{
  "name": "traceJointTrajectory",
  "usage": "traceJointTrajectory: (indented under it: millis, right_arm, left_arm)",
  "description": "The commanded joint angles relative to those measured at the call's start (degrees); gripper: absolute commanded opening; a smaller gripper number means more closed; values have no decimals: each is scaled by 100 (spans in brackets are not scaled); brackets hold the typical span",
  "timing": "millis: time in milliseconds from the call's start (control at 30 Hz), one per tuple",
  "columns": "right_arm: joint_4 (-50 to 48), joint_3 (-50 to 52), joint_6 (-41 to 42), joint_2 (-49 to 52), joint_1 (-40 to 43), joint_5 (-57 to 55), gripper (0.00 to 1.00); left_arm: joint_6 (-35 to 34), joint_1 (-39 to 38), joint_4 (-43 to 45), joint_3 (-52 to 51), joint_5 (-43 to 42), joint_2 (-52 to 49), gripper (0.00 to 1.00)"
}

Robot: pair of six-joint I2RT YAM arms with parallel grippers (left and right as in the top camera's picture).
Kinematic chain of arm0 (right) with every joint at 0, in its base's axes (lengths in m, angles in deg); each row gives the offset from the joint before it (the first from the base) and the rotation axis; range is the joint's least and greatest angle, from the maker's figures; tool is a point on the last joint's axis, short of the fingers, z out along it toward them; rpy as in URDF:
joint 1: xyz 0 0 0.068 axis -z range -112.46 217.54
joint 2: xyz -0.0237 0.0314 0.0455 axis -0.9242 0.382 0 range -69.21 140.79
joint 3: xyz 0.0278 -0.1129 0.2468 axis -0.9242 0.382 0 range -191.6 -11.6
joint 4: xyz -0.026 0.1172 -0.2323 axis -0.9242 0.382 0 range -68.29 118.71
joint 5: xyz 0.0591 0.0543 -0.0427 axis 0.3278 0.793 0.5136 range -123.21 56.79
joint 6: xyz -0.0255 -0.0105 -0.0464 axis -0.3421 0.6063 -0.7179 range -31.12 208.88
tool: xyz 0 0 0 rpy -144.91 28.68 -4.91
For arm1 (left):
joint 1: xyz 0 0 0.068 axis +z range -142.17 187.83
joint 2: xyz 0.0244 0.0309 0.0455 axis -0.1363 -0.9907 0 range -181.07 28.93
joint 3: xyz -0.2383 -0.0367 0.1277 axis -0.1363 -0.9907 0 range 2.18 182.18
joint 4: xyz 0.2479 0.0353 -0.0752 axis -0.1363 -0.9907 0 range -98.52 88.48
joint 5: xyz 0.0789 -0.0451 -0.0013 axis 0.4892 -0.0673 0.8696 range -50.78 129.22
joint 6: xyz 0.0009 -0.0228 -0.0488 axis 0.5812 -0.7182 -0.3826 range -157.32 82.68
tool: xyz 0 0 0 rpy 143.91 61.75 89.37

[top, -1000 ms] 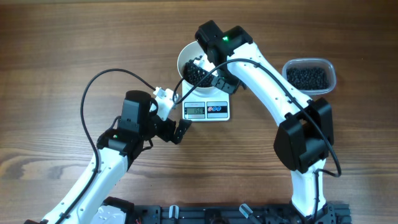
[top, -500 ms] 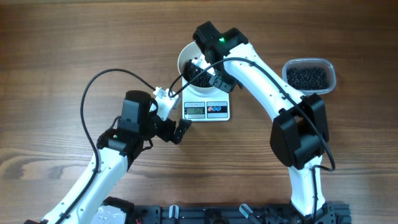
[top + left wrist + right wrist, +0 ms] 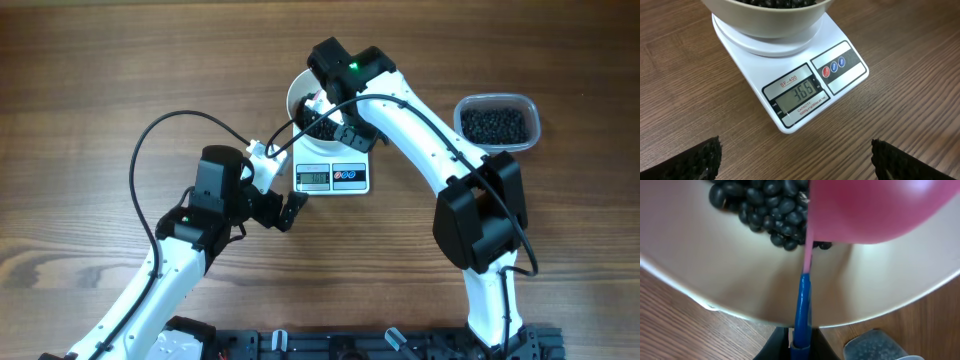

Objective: Scoop item into bowl and weigh 150g on scale

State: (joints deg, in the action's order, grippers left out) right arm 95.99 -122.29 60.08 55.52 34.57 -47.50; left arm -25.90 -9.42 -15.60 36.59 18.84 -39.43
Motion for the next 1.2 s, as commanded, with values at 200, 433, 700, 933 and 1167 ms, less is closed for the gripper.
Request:
traceJointTrajectory:
  millis: [200, 433, 700, 933, 1167]
  right_arm:
    - [59, -111, -146, -13, -37, 437, 4]
    - [341, -229, -166, -13, 140, 1021, 4]
    - [442, -313, -166, -15, 293, 1694, 4]
    - [514, -332, -153, -15, 667, 2820, 4]
    - [638, -332, -114, -15, 1110, 3786, 4]
  left_arm:
    - [-33, -22, 9, -13, 33, 4, 100]
    - [-33, -22, 9, -13, 33, 4, 100]
    - [-33, -22, 9, -13, 33, 4, 100]
    - [-33, -22, 9, -13, 33, 4, 100]
    - [-31, -22, 9, -13, 33, 4, 100]
